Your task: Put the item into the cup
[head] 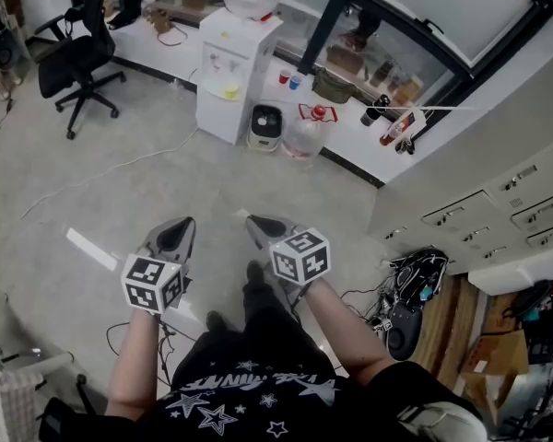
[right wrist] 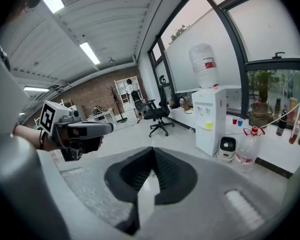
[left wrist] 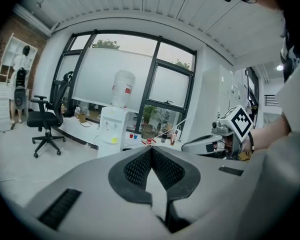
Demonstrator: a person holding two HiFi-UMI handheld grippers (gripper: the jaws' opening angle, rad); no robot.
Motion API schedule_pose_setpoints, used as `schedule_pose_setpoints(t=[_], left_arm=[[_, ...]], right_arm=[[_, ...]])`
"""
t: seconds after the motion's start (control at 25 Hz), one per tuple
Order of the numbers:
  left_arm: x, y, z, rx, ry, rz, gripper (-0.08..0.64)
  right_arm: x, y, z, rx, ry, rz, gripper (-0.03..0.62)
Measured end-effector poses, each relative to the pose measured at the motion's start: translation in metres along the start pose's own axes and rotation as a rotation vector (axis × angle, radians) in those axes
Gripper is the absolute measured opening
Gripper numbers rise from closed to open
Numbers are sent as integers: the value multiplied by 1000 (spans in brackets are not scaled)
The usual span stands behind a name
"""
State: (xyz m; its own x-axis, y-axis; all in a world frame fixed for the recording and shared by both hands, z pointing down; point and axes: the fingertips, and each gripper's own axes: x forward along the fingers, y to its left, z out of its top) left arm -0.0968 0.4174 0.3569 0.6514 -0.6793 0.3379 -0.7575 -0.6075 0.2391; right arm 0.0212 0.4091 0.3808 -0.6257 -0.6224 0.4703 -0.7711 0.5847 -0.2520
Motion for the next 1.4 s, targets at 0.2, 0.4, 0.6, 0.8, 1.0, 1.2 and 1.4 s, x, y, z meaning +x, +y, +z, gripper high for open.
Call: schedule_pose_setpoints(t=[0.2, 0.4, 0.6, 0.8, 1.0, 1.2, 1.4], left_arm=[[26, 25, 1, -11, -3, 48, 5], [66, 53, 10, -41, 20, 104, 5], [115, 79, 24, -68, 27, 159, 6], [159, 94, 41, -84, 39, 182, 5], [198, 99, 50, -106, 51, 192, 5], [238, 95, 60, -117, 57, 197, 5], [273, 96, 69, -138, 57, 208, 5]], right_arm=[[21, -42, 9, 23, -1, -18, 0], [50, -95, 26, 51, 9, -5, 1], [84, -150, 45, 73, 29, 24, 1], [109, -192, 70, 75, 30, 49, 2], [118, -227, 83, 84, 27, 71, 1], [118, -266, 90, 112, 26, 80, 2], [119, -303, 98, 120, 23, 82, 2]])
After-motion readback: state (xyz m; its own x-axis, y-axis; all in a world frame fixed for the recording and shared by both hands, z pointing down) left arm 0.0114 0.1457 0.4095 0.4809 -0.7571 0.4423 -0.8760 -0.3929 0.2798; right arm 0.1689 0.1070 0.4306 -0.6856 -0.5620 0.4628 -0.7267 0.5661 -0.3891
